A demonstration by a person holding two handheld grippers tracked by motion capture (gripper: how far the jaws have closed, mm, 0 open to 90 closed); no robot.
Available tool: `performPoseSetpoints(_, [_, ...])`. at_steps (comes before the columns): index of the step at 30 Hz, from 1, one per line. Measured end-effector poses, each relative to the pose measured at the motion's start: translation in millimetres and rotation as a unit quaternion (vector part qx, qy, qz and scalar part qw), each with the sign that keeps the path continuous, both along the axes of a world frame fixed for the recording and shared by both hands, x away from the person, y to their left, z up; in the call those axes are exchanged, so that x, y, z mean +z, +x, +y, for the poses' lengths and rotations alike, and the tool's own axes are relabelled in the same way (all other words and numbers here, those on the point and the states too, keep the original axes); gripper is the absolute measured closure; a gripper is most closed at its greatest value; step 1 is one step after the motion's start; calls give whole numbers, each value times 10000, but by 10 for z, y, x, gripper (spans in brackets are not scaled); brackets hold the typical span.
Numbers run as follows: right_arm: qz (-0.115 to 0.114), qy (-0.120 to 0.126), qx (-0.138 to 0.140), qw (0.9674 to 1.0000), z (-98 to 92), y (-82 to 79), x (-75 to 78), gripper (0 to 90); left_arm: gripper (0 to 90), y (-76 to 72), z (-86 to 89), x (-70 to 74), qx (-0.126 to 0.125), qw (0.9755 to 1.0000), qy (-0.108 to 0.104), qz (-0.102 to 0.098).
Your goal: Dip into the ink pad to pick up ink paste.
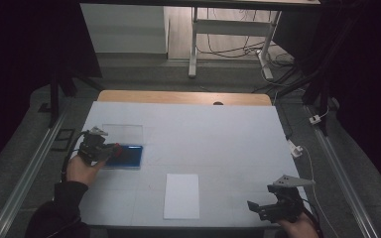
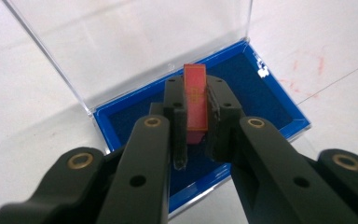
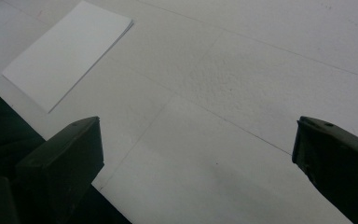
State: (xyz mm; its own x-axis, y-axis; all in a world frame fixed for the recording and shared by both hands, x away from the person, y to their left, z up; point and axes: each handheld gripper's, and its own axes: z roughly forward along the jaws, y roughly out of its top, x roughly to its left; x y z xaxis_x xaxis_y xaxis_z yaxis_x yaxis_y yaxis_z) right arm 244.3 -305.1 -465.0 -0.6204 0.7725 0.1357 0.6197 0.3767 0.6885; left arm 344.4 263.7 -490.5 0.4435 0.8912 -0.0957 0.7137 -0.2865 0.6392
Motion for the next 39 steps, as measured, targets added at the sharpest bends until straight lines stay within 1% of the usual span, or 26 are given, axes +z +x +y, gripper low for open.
performPoseSetpoints(4, [-3, -11, 2, 10000, 2, -4, 3, 22, 801, -31, 4, 19, -27, 10000, -41, -17])
performPoseSetpoints(9, [-11, 4, 4, 10000, 3, -5, 2, 21, 800, -80, -1, 69, -87, 9998, -129, -115])
performPoseSetpoints(13, [-31, -5, 15, 10000, 4, -9, 4, 22, 800, -134, -11, 106, -174, 9996, -136, -172])
performPoseSetpoints(18, [-42, -22, 32, 10000, 7, -13, 6, 22, 800, -232, 0, 180, -220, 9988, -294, -327])
performPoseSetpoints(21, [-54, -21, 33, 10000, 8, -14, 6, 22, 800, -284, -5, 229, -306, 9981, -346, -411])
performPoseSetpoints(28, [-55, -16, 27, 10000, 6, -15, 7, 22, 799, -386, -79, 340, -502, 9964, -386, -567])
performPoseSetpoints(31, [-46, -15, 28, 10000, 4, -12, 6, 21, 799, -412, -116, 359, -600, 9958, -392, -577])
performPoseSetpoints(34, [-50, -10, 19, 10000, 5, -14, 4, 22, 799, -426, -154, 369, -656, 9957, -365, -545])
performPoseSetpoints(37, [-72, 3, 27, 10000, -1, -17, 5, 22, 800, -457, -208, 406, -774, 9944, -426, -576])
performPoseSetpoints(39, [-72, 7, 25, 10000, -2, -15, 5, 22, 800, -476, -253, 432, -842, 9937, -419, -607])
